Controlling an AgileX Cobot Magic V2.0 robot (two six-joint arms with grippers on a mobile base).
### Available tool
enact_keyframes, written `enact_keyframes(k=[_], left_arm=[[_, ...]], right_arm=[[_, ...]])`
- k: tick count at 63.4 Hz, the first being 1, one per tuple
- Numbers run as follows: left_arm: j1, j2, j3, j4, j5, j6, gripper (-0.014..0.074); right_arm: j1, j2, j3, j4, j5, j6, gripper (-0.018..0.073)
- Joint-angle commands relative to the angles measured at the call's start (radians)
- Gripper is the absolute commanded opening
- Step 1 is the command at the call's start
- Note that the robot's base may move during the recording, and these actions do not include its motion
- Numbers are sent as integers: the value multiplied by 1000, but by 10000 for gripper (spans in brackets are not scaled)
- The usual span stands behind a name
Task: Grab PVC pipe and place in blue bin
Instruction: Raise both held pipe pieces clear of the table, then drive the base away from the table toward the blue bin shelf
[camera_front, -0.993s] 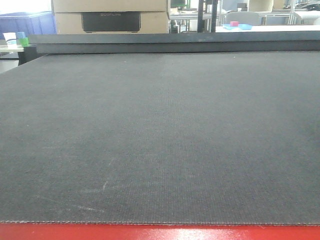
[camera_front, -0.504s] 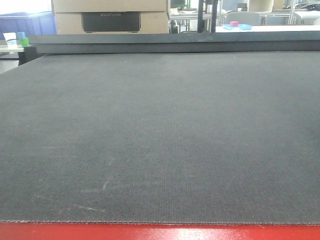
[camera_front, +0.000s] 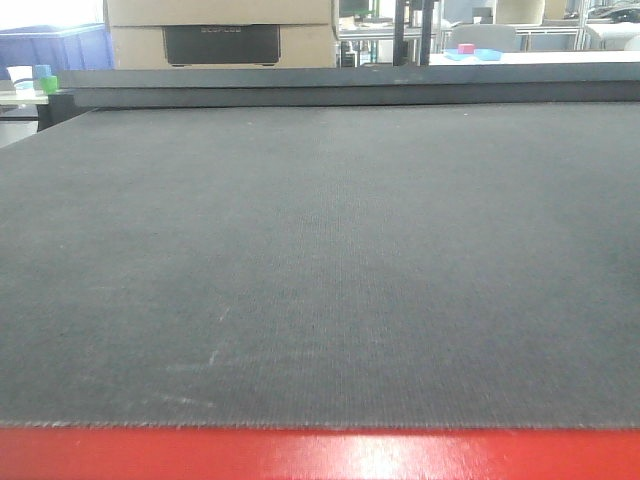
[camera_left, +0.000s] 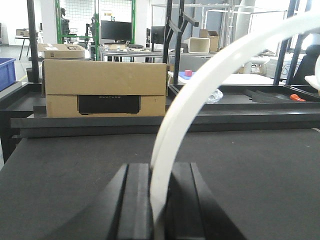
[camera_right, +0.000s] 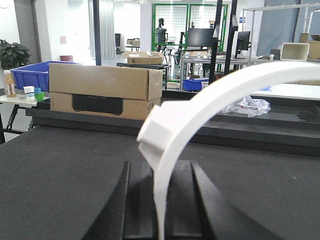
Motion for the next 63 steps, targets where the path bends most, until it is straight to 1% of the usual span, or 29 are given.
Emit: enact_keyframes(k=[1,44,54,63], left_arm=[[-6,-6,-3,-1,-27,0,-111],[-4,-6,-3,-1,-27,0,-111],[41,-6,-3,-1,-27,0,-111],[107,-6,-3,-1,-27,0,-111]], right_arm=[[2,-6,-1,0,-28,-6,-161],[2,-6,-1,0,-28,-6,-161],[2,-6,-1,0,-28,-6,-161],[2,-6,-1,0,-28,-6,-161]])
